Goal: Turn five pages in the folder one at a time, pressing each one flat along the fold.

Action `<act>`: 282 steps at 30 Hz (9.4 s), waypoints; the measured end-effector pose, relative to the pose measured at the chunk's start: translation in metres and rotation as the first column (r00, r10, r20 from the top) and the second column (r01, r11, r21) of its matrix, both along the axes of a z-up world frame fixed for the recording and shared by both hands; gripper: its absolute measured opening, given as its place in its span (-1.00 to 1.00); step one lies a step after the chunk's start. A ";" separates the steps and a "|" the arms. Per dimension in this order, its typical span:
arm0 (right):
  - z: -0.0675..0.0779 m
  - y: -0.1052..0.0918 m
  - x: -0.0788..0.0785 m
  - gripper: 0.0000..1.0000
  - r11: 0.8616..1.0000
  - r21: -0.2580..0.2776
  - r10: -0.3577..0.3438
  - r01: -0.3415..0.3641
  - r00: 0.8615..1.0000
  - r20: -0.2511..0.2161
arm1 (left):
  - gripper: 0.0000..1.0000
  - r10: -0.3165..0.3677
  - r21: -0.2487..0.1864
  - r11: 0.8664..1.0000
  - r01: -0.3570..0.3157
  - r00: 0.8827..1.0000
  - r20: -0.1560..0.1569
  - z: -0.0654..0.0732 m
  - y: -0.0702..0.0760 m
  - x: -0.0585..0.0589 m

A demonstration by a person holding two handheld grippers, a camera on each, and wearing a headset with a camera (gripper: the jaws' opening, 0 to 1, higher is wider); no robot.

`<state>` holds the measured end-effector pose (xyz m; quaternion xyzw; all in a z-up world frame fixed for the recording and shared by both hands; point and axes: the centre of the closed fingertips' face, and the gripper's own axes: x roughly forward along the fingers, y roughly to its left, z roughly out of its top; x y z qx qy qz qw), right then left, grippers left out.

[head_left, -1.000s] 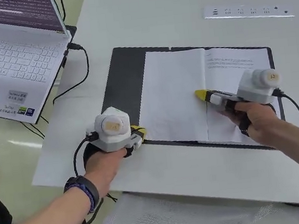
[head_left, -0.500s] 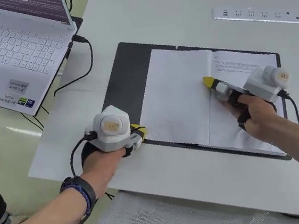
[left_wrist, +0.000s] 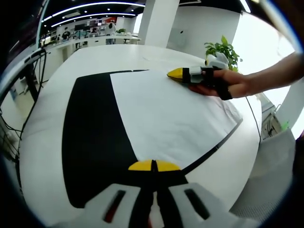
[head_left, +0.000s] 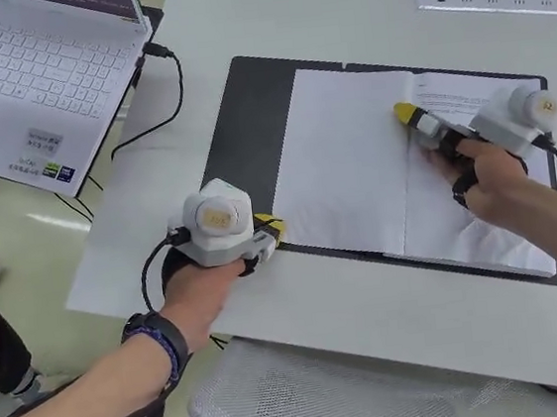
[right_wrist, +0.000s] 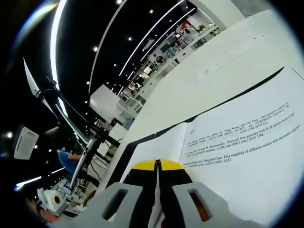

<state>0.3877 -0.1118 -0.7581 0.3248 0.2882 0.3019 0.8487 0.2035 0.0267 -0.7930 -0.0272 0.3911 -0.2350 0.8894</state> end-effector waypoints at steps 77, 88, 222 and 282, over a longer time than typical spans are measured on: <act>0.001 0.005 -0.099 -1.00 0.995 -0.007 0.102 -0.102 0.995 0.016 | -1.00 0.008 -0.017 1.000 -0.007 1.000 0.020 0.013 -0.004 -0.006; -0.003 0.010 -0.135 -1.00 0.991 -0.006 0.132 -0.132 0.991 -0.011 | -1.00 0.008 -0.018 1.000 -0.007 1.000 0.027 0.006 -0.001 -0.002; 0.095 -0.148 -0.228 0.45 0.921 -0.382 0.169 -0.079 0.964 0.207 | 0.39 -0.044 0.050 0.998 0.035 0.977 0.210 0.140 0.000 -0.027; 0.094 -0.160 -0.244 0.49 0.911 -0.400 0.180 -0.100 0.969 0.168 | 0.35 -0.405 -0.010 0.911 0.412 0.901 0.152 0.105 -0.189 0.024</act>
